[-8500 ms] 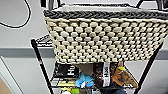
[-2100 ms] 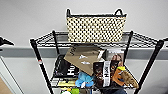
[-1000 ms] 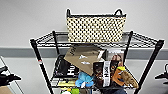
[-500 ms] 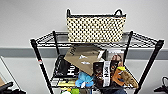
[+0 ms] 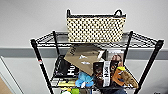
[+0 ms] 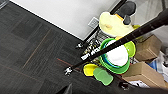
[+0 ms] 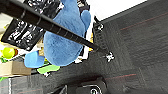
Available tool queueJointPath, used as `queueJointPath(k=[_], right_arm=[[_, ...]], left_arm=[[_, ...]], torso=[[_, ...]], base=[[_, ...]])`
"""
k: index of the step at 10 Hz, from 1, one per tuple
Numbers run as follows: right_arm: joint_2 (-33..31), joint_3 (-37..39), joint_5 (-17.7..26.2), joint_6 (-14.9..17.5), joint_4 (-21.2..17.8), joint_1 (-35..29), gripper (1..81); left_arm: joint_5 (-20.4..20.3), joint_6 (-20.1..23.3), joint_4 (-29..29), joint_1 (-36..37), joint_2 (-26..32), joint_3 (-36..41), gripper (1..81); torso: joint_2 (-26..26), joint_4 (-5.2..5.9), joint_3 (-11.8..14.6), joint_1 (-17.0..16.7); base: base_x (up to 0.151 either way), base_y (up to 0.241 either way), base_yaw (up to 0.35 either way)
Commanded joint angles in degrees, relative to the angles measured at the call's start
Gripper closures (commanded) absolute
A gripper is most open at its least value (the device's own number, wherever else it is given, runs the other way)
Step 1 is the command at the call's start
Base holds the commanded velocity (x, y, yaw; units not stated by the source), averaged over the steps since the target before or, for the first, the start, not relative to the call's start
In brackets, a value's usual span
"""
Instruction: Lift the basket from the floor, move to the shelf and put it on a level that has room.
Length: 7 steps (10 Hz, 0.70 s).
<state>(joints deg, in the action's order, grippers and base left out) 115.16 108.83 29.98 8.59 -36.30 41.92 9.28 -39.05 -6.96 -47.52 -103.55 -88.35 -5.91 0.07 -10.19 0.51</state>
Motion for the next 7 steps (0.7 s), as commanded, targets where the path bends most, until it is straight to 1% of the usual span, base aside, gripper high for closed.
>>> queueJointPath(k=[1, 4, 6, 7], right_arm=[[3.3, 1.3, -3.7, 2.0, -2.0, 2.6, 1.0], [8.4, 5.2, -5.5, 3.4, -2.0, 6.9, 1.0], [12.3, 8.1, -6.1, 4.2, -2.0, 9.2, 1.0], [14.3, 9.2, -6.2, 4.9, -2.0, 10.4, 1.0]], left_arm=[[-6.2, 1.6, -1.1, -4.7, -5.3, -5.4, 1.0], [-8.1, 2.3, -1.0, -9.7, -12.2, -11.4, 1.0], [-9.4, 2.8, -1.1, -12.1, -15.2, -12.6, 1.0], [-9.9, 4.1, -1.2, -13.1, -16.6, -12.7, 1.0]], torso=[[0.0, 0.0, 0.0, 0.0], [0.0, 0.0, 0.0, 0.0], [0.0, 0.0, 3.2, 0.0], [0.0, 0.0, 4.1, 0.0]], base=[[0.0, 0.0, 0.0], [0.0, 0.0, 0.0], [0.0, 0.0, 0.0], [0.0, 0.0, 0.0]])
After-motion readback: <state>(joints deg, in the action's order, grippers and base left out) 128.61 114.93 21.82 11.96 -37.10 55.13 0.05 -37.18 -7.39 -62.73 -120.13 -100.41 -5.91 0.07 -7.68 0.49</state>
